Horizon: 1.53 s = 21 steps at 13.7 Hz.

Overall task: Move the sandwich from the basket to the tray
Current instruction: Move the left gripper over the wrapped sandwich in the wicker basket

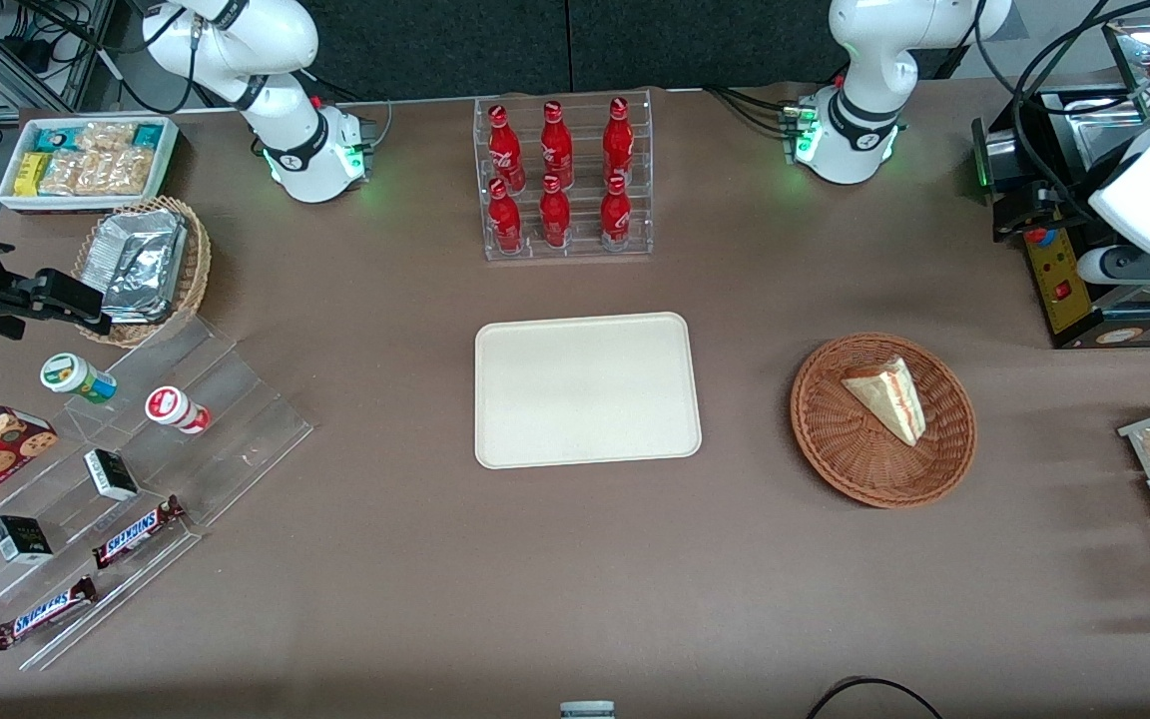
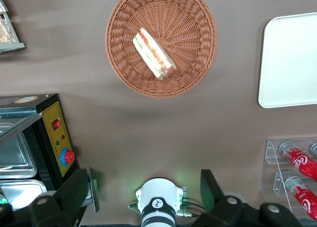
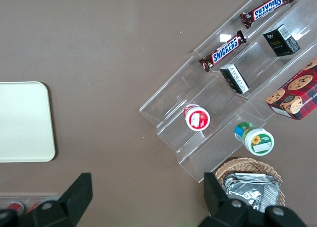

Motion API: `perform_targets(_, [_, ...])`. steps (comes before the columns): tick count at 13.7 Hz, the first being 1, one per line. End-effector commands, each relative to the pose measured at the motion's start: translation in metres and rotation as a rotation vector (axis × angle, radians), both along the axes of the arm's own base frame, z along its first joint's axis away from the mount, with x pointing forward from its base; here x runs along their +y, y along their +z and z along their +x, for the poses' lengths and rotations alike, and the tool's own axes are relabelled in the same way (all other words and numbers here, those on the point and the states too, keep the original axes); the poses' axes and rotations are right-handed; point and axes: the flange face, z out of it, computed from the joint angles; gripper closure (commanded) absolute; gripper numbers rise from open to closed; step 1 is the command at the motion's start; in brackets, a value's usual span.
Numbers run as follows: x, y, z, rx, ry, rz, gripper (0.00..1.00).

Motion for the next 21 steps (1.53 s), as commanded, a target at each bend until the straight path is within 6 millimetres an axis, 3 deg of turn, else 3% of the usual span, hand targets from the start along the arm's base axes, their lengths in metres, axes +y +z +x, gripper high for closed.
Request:
perform_targets(1, [-0.003, 0.01, 0.002, -0.032, -0.032, 0.017, 0.0])
perform_targets(5, [0.003, -0.008, 0.01, -0.016, -0.024, 0.027, 0.0])
perform_targets(8, [0.032, -0.064, 0.016, -0.008, 0.033, 0.028, 0.0])
perform_targets(11, [0.042, -0.118, 0.014, -0.027, 0.09, 0.026, 0.0])
perform_targets(15, [0.039, -0.195, 0.009, -0.092, 0.283, 0.06, 0.0])
perform_targets(19, [0.036, -0.245, 0.0, -0.182, 0.495, 0.068, 0.0])
perform_targets(21, [0.028, -0.26, -0.005, -0.208, 0.578, 0.072, 0.0])
